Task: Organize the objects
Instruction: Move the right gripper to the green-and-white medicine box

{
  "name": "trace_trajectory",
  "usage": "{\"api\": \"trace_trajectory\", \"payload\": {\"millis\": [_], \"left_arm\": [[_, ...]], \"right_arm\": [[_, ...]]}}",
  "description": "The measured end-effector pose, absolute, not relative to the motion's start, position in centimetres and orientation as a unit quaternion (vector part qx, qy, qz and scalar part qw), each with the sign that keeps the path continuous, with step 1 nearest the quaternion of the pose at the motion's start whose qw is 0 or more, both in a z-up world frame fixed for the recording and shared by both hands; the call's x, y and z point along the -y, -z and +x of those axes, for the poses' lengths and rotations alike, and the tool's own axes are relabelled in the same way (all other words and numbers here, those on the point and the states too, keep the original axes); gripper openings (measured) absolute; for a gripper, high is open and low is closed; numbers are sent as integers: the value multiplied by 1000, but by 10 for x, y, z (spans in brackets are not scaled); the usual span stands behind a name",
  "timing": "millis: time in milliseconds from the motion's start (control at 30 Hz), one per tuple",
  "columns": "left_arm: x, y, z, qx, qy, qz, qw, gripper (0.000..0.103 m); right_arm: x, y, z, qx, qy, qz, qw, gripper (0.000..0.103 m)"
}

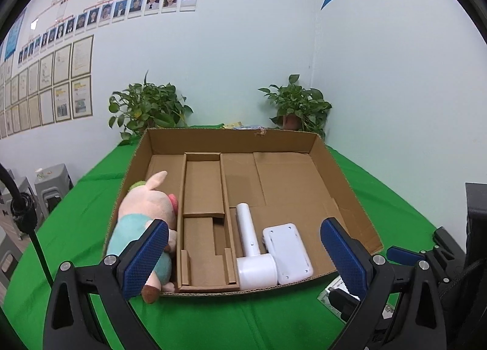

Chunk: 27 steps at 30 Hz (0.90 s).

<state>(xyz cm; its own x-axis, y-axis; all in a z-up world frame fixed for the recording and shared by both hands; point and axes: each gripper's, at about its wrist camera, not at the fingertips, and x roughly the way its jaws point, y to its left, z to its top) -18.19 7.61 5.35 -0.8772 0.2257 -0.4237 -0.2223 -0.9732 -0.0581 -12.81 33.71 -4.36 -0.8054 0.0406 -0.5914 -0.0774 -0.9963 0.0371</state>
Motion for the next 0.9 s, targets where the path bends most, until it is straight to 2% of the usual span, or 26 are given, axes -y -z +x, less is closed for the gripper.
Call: {"api": "trace_trajectory", "payload": {"millis": [900], "left_arm": [[-79,-31,-190,1,-964,-240,118,101]], "right_arm": [[-340,49,-124,-30,-953,-299,26,102]]}}
